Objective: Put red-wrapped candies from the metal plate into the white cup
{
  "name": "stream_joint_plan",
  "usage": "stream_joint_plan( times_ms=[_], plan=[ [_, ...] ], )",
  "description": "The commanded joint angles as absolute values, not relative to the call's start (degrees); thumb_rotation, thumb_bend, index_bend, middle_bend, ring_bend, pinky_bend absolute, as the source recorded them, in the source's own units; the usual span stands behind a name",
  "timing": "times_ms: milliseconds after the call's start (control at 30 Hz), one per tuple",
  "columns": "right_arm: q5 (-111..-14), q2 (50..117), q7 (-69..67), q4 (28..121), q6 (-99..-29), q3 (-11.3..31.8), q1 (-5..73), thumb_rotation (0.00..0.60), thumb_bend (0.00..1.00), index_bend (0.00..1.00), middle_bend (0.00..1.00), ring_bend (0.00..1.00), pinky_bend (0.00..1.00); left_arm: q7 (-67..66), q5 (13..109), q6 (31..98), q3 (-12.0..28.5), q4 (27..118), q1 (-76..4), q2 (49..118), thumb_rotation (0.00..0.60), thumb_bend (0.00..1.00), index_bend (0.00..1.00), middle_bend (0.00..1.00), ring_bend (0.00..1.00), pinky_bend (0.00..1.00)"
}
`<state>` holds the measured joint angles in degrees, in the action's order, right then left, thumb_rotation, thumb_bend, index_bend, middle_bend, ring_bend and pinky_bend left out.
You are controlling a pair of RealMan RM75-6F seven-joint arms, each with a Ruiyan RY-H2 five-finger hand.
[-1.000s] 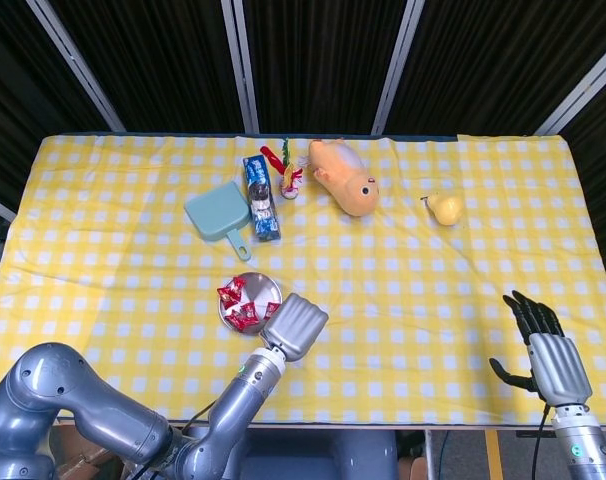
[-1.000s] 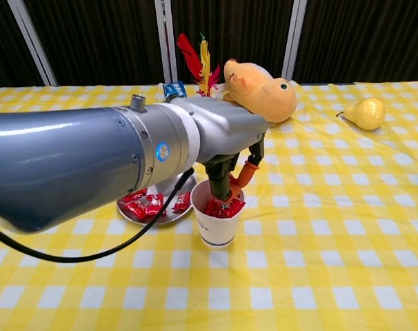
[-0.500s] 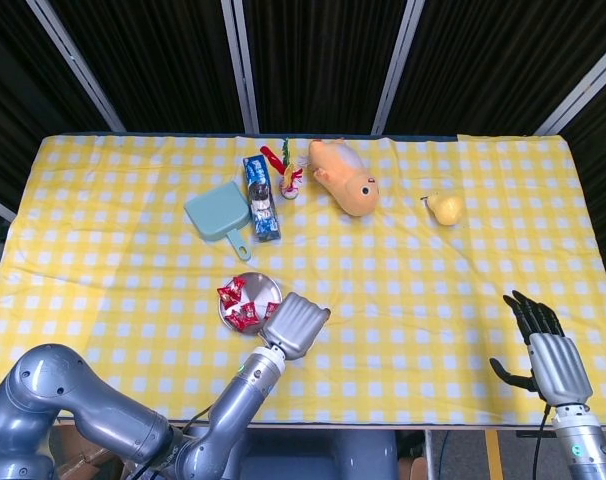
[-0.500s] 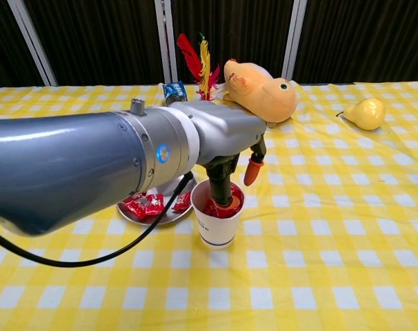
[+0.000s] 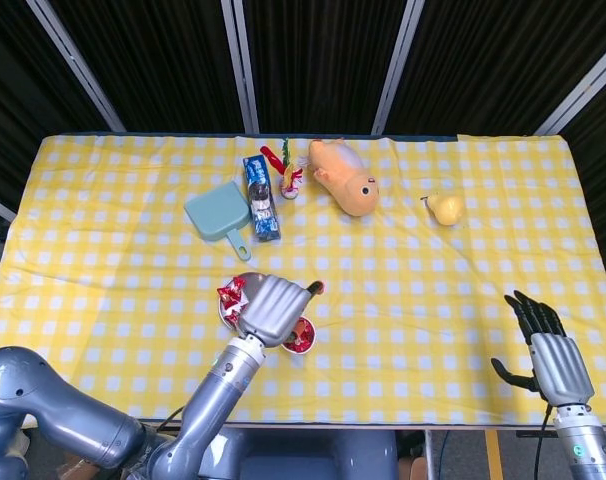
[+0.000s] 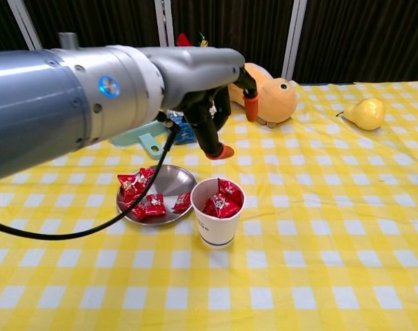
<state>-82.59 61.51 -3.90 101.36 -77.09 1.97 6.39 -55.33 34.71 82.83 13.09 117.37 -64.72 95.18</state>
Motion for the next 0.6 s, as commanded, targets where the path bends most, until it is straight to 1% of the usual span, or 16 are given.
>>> stream_joint_plan(
  times_ms=[33,100,133,200,233,300,367,433,467,533,600],
  plan=[
    [-83.90,61.84,-3.43,100.73,-77.79,1.80,6.39,0.600,0.34,0.00,0.00,0.00,0.00,-50.69,45.16,90.20,6.05,120.92,-57.78,90.75,0.600,0.31,0.15,0.38,0.54,0.65],
    [-84.66,62.27,-2.67,100.26,-78.08,1.52,6.35,0.600,0.34,0.00,0.00,0.00,0.00,-48.44,51.43,94.09,1.36,121.60,-53.77,88.39,0.600,0.29,0.10,0.28,0.43,0.53],
    [-84.82,62.41,-2.33,100.10,-78.09,1.39,6.34,0.600,0.34,0.00,0.00,0.00,0.00,-47.16,54.44,95.86,-1.19,121.72,-51.64,86.95,0.600,0.27,0.09,0.24,0.39,0.50],
    [-84.99,62.58,-1.56,99.85,-78.19,1.34,6.35,0.600,0.34,0.00,0.00,0.00,0.00,-45.27,58.73,98.02,-5.35,121.48,-48.37,84.52,0.600,0.23,0.05,0.12,0.25,0.39],
    [-85.02,62.64,-1.24,99.74,-78.29,1.37,6.35,0.600,0.34,0.00,0.00,0.00,0.00,-44.39,60.27,98.89,-7.15,121.37,-46.93,83.42,0.600,0.21,0.04,0.09,0.20,0.35],
    [-85.10,62.80,-0.51,99.38,-78.59,1.45,6.32,0.600,0.34,0.00,0.00,0.00,0.00,-42.07,63.27,100.45,-10.92,121.00,-43.88,81.14,0.600,0.17,0.01,0.02,0.09,0.24],
    [-85.46,63.14,0.50,98.89,-79.19,1.49,6.21,0.600,0.34,0.00,0.00,0.00,0.00,-38.72,67.12,101.89,-15.88,119.79,-39.88,78.08,0.600,0.16,0.00,0.00,0.02,0.15],
    [-86.45,63.61,1.92,98.19,-80.16,1.45,6.09,0.600,0.34,0.00,0.00,0.00,0.00,-35.85,70.46,103.11,-19.18,117.73,-36.57,75.81,0.600,0.15,0.00,0.00,0.00,0.06],
    [-86.91,63.81,2.41,97.87,-80.56,1.41,6.04,0.600,0.34,0.00,0.00,0.00,0.00,-34.91,71.47,103.60,-20.08,116.82,-35.45,75.17,0.600,0.15,0.00,0.00,0.00,0.03],
    [-88.24,64.48,3.86,96.89,-81.78,1.28,5.83,0.600,0.34,0.00,0.00,0.00,0.00,-32.04,74.43,105.06,-22.11,113.96,-32.32,73.59,0.600,0.15,0.00,0.00,0.00,0.01],
    [-89.34,65.14,4.91,96.05,-82.75,1.08,5.60,0.600,0.34,0.00,0.00,0.00,0.00,-28.95,77.25,107.13,-23.11,110.63,-29.19,72.44,0.600,0.15,0.00,0.00,0.00,0.00]
  ],
)
